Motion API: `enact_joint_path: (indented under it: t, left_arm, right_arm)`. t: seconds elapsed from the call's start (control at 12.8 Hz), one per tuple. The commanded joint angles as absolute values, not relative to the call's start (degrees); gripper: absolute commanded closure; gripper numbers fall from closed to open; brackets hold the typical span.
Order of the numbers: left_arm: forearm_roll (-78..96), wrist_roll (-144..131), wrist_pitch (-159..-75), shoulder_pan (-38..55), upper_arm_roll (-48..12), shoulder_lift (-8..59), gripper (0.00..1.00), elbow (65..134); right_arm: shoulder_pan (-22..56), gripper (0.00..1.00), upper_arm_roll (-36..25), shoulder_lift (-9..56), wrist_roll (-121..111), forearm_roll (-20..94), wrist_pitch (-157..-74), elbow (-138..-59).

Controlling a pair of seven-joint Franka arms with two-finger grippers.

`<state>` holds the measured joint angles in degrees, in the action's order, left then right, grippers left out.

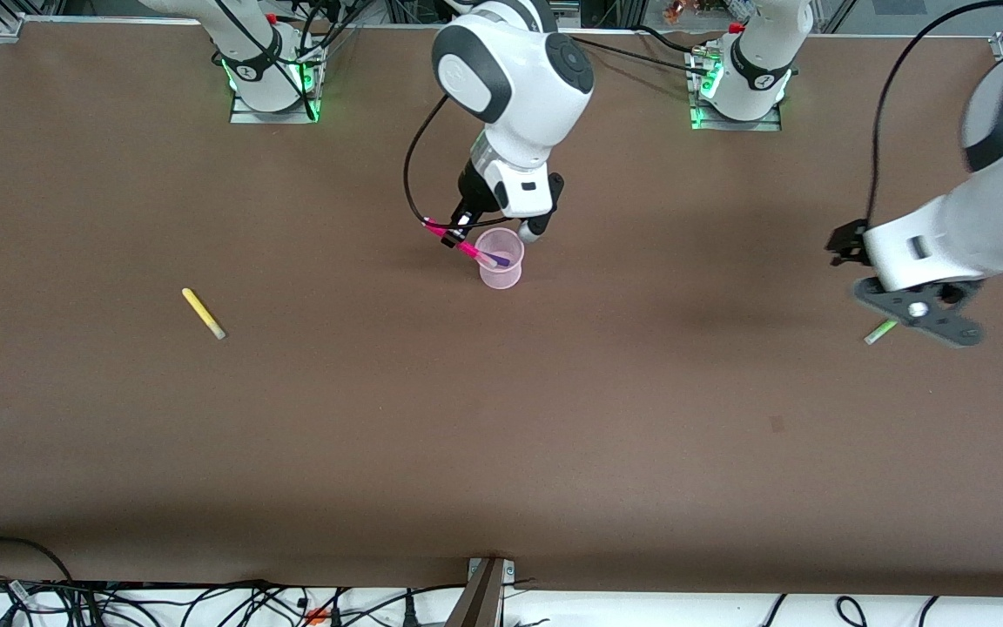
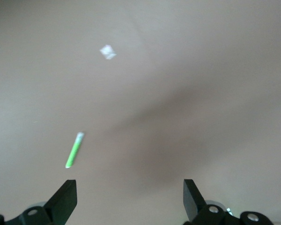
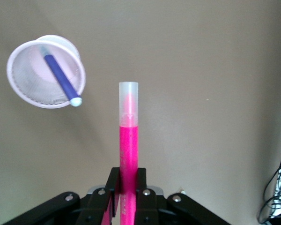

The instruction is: Organize pens into pink holder with both arms

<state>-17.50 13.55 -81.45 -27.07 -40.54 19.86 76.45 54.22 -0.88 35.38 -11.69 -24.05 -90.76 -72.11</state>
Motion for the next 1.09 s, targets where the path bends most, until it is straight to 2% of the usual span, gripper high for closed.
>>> enact_joint_path:
  t: [0.0, 0.08, 0.16, 0.31, 0.47, 0.62, 0.7, 0.78, 1.02]
  left_arm:
    - [-14.16, 12.75, -82.43, -24.30, -33.72, 13.14, 0.00, 76.89]
    - [-13.98, 12.74, -82.70, -16.34, -24.53, 10.66, 0.00, 78.47]
    - [-13.63, 12.74, -82.71, -11.30, -18.26, 8.81, 0.00, 79.10]
    - [-11.62, 11.00, -85.23, -6.35, -11.11, 5.99, 0.00, 82.60]
    - [-6.45, 4.61, -92.42, -1.77, -2.76, 0.56, 0.00, 91.27]
    - [-3.96, 0.63, -99.37, -1.06, -1.23, -4.63, 0.00, 100.24]
    - [-3.35, 0.79, -100.10, 1.21, 0.86, -6.75, 0.00, 102.72]
    - [-3.25, 1.23, -99.59, 3.41, 2.88, -8.25, 0.00, 104.22]
    - [-3.34, 0.97, -98.80, 3.34, 2.90, -7.13, 0.00, 103.10]
  right_arm:
    - [57.74, 1.00, -1.67, 38.66, -12.83, -27.32, -87.56, -71.89]
    - [58.09, 1.00, -1.58, 39.02, -12.92, -28.03, -86.93, -71.98]
    - [58.27, 1.00, -1.58, 39.46, -13.53, -28.39, -86.23, -71.90]
    - [59.49, 1.00, -1.67, 41.12, -12.84, -28.56, -86.04, -71.90]
    - [59.68, 1.00, -1.76, 42.36, -11.00, -29.18, -86.65, -71.81]
    - [60.46, 1.00, -1.76, 43.67, -7.40, -29.27, -86.84, -71.81]
    - [61.51, 1.00, -1.76, 44.12, -6.43, -29.44, -86.84, -71.81]
    - [61.70, 1.00, -1.76, 44.21, -6.42, -29.44, -86.66, -71.81]
    - [61.70, 1.00, -1.85, 44.12, -6.15, -29.44, -86.92, -71.72]
